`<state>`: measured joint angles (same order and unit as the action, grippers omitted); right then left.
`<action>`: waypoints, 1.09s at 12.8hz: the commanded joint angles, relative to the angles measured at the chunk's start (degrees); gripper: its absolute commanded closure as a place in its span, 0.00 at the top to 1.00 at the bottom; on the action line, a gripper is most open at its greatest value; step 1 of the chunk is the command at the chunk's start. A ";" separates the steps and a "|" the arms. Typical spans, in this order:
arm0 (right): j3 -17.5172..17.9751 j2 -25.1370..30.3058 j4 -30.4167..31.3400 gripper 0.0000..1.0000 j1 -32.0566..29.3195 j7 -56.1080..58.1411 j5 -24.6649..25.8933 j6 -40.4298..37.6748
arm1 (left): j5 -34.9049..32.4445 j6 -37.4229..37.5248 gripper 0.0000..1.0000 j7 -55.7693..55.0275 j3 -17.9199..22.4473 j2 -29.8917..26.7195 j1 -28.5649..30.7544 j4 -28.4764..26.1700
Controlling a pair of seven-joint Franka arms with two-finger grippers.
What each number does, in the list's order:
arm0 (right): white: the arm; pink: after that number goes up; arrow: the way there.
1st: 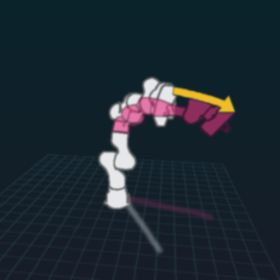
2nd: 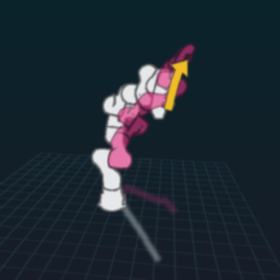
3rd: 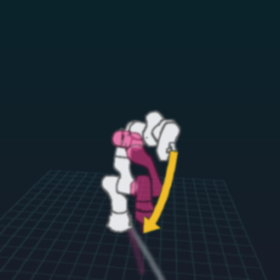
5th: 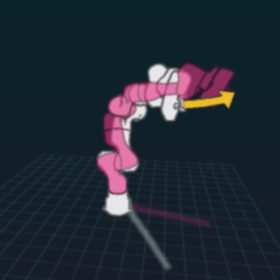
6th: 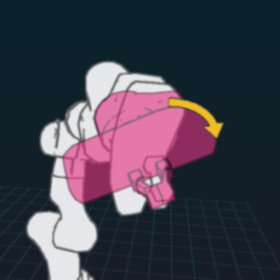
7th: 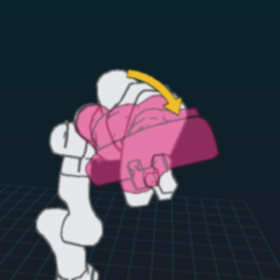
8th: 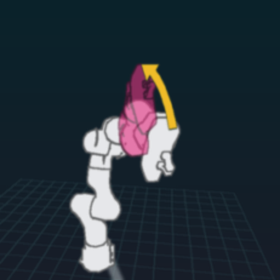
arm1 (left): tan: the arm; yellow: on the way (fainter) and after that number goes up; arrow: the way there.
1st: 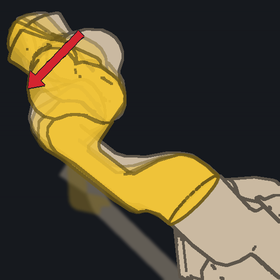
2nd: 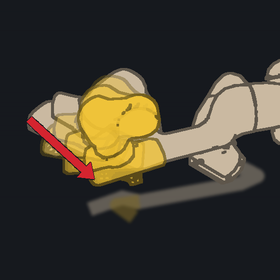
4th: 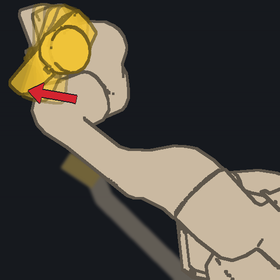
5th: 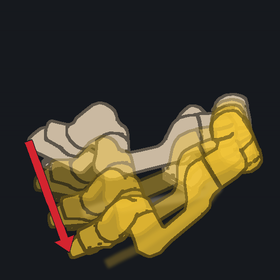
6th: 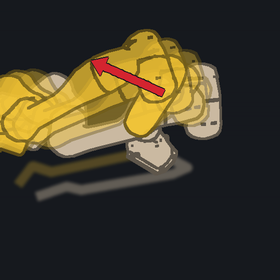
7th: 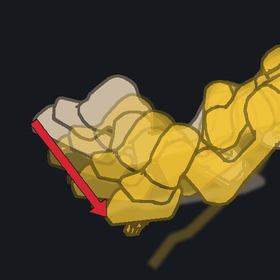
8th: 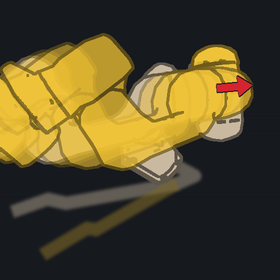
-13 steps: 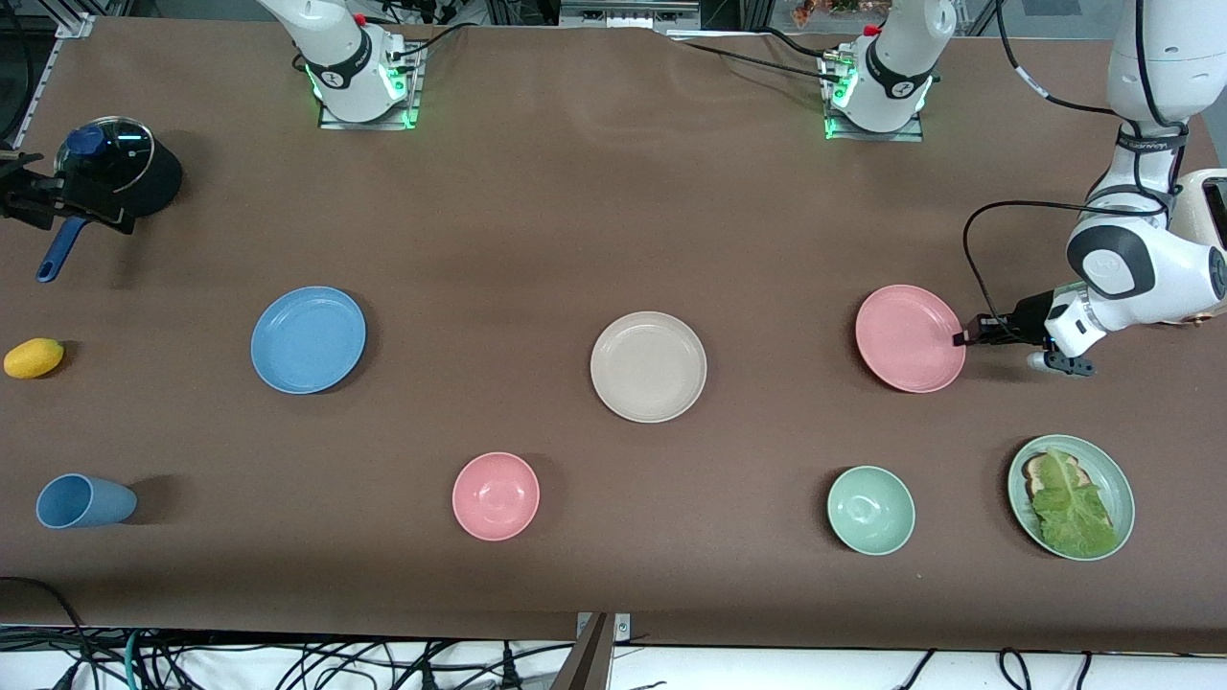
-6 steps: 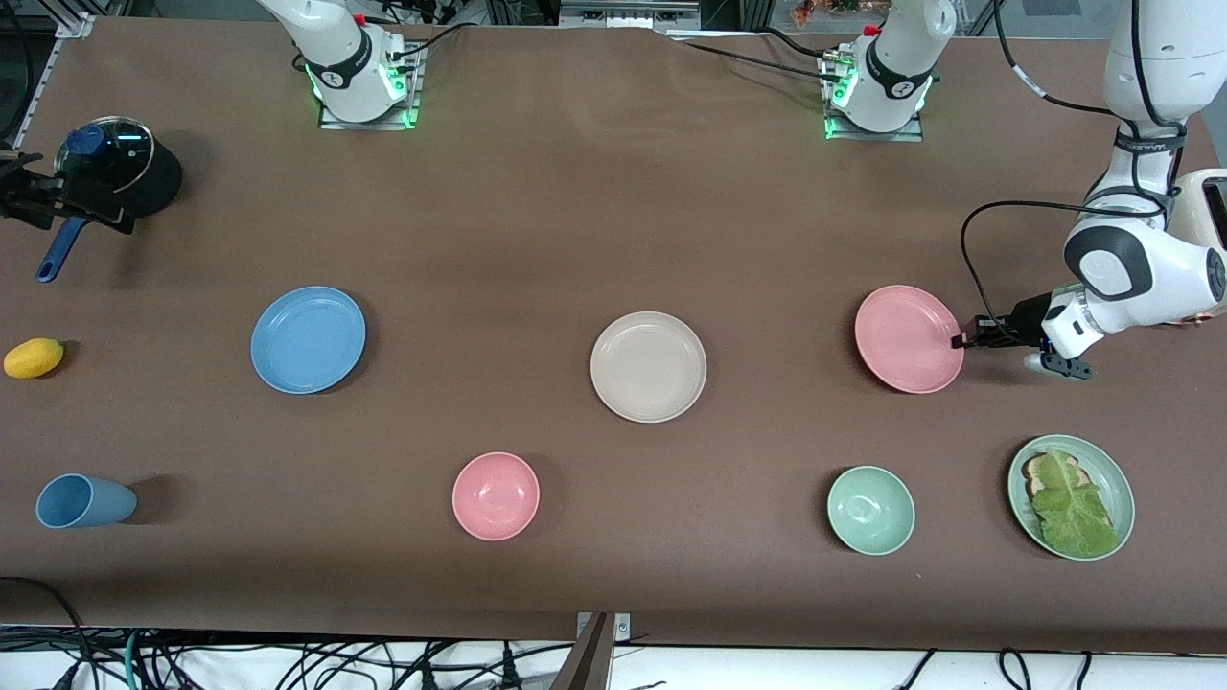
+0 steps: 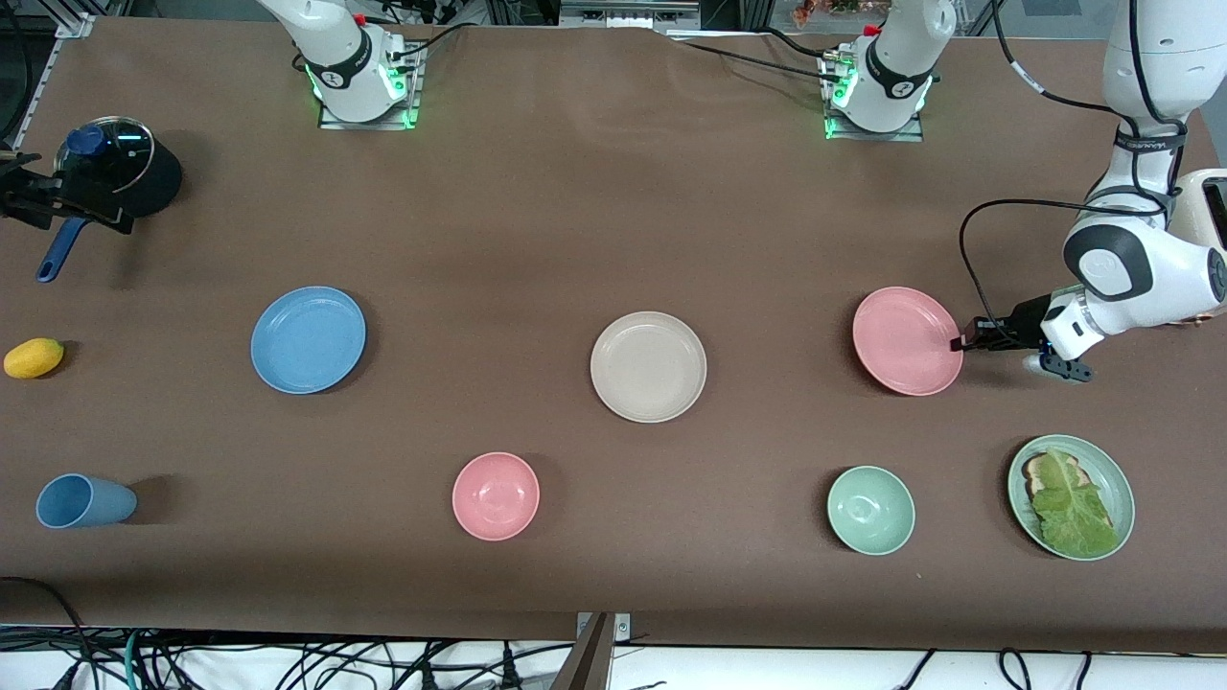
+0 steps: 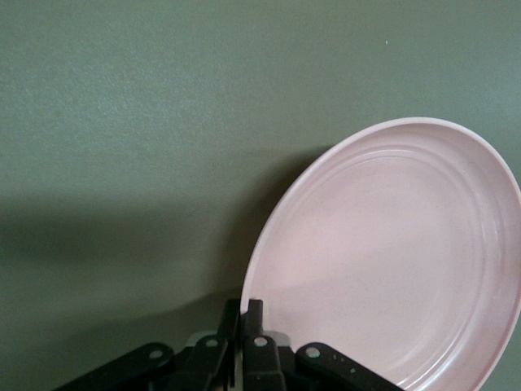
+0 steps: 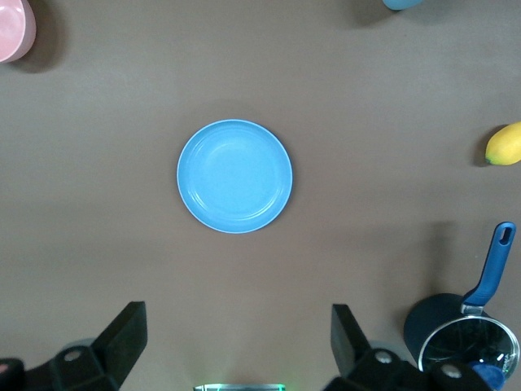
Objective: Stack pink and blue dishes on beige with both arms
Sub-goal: 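Lower the left gripper and close it on the pink plate rim, then lift the pink plate with the left gripper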
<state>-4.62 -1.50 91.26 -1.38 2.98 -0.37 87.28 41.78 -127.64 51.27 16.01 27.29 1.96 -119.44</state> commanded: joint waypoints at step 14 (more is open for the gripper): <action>-0.12 -0.43 -0.56 1.00 -1.96 0.36 0.10 -1.14 | -7.31 7.84 0.00 -3.71 1.13 -4.52 -1.43 6.58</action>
<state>-5.14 -1.90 91.28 -2.79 2.99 -0.36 86.96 37.68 -122.82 49.68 16.32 23.95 0.89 -114.73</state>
